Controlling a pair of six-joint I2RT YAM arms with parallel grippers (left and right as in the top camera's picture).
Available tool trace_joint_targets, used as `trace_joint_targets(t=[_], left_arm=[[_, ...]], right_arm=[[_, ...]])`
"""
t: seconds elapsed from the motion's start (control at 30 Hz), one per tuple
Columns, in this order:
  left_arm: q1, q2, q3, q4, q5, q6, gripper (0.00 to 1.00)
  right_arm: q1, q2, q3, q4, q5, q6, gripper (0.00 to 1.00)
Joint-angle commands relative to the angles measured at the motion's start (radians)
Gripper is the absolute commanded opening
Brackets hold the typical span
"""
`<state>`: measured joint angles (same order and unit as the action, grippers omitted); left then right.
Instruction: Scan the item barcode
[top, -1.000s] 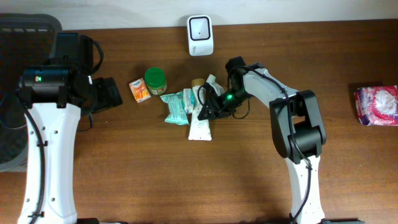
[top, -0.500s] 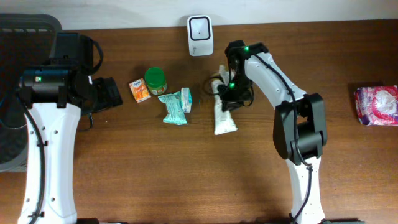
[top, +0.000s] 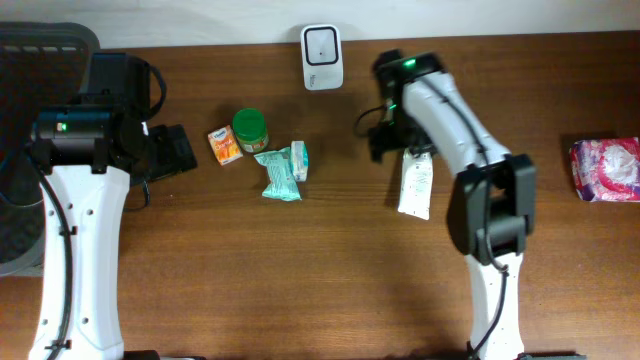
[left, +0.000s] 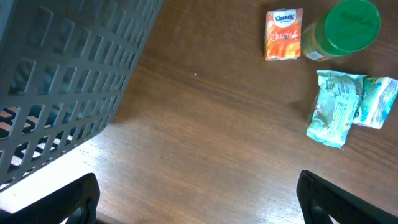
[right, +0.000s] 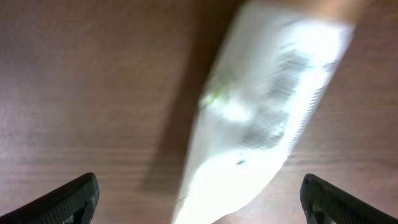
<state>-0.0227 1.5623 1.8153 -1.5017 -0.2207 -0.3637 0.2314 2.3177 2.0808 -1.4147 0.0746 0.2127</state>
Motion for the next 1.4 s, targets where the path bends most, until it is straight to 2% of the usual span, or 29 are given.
trace_joint_targets(t=[0.0,0.13,0.2,0.33,0.4,0.43,0.47,0.5,0.53,0.7,0.77,0.93,1.0,1.1,1.13,1.2,1.37], left_arm=[[0.006,-0.007,0.003,0.002,-0.001,-0.01,0.99],[0.006,-0.007,0.003,0.002,-0.001,-0.01,0.99],[0.006,-0.007,0.003,0.001,-0.001,-0.01,0.99],[0.006,-0.007,0.003,0.001,-0.001,-0.01,0.99],[0.006,-0.007,0.003,0.001,-0.001,-0.01,0.99],[0.006,-0.007,0.003,0.001,-0.001,-0.01,0.99],[0.006,-0.007,0.003,0.001,-0.001,-0.01,0.99],[0.006,-0.007,0.003,0.001,-0.001,-0.01,0.99],[0.006,-0.007,0.003,0.001,-0.001,-0.01,0.99],[0.006,-0.007,0.003,0.001,-0.001,-0.01,0.99],[0.006,-0.007,0.003,0.001,-0.001,-0.01,0.99],[0.006,-0.007,0.003,0.001,-0.001,-0.01,0.99],[0.006,-0.007,0.003,0.001,-0.001,-0.01,0.99],[0.006,-0.007,0.003,0.001,-0.001,-0.01,0.99],[0.006,-0.007,0.003,0.001,-0.001,-0.01,0.99],[0.006,-0.007,0.003,0.001,-0.001,-0.01,0.99],[0.006,-0.007,0.003,0.001,-0.001,-0.01,0.99]], right_arm=[[-0.2,-0.022,0.01,-0.023,-0.391,-0.216,0.99],[-0.385,-0.021,-0.117,-0.024,-0.623,-0.462,0.99],[-0.443,-0.021,-0.264,0.084,-0.842,-0.57,0.99],[-0.423,-0.021,-0.479,0.32,-0.919,-0.571,1.0],[-0.406,-0.021,-0.568,0.445,-0.936,-0.529,0.82],[-0.387,-0.021,-0.613,0.548,-0.935,-0.44,0.57],[-0.377,-0.021,-0.621,0.582,-0.936,-0.408,0.4],[-0.368,-0.021,-0.62,0.602,-0.936,-0.376,0.17],[-0.361,-0.021,-0.62,0.614,-0.937,-0.34,0.04],[-0.346,-0.052,-0.528,0.593,-1.175,-0.335,0.04],[-0.314,-0.119,-0.482,0.593,-1.238,-0.339,0.04],[-0.17,-0.362,-0.421,0.669,-1.258,-0.34,0.04],[-0.114,-0.439,-0.421,0.772,-1.268,-0.225,0.04],[-0.037,-0.454,-0.421,1.004,-1.233,0.135,0.04],[-0.014,-0.454,-0.421,1.023,-1.183,0.188,0.04],[0.025,-0.454,-0.421,1.024,-1.118,0.196,0.04],[0.042,-0.454,-0.421,1.03,-1.109,0.196,0.04]])
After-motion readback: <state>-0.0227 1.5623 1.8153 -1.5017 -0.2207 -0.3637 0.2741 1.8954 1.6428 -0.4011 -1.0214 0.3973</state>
